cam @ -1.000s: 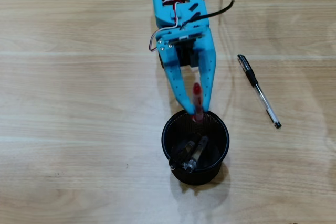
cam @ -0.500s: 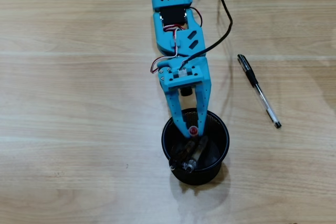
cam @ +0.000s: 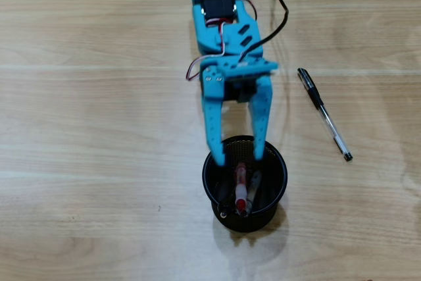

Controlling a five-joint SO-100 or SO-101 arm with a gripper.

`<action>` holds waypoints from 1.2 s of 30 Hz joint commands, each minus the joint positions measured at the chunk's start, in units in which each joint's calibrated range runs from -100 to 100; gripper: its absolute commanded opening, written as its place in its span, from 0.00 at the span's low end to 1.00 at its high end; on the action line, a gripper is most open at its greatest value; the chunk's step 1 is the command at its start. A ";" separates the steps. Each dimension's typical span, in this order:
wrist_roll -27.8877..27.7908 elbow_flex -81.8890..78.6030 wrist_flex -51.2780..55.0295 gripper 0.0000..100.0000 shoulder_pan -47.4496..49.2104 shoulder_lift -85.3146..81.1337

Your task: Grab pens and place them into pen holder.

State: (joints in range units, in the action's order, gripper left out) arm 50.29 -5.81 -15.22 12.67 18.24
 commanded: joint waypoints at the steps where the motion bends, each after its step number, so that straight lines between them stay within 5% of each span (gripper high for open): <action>1: -1.59 -2.25 7.52 0.03 1.35 -9.88; 10: -3.22 -14.51 17.59 0.02 4.80 -23.74; 22: -12.87 -33.98 21.81 0.02 10.52 -43.06; 36: -17.24 -39.57 21.73 0.02 31.22 -46.67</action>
State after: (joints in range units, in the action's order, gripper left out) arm 32.99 -43.81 6.49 39.20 -26.21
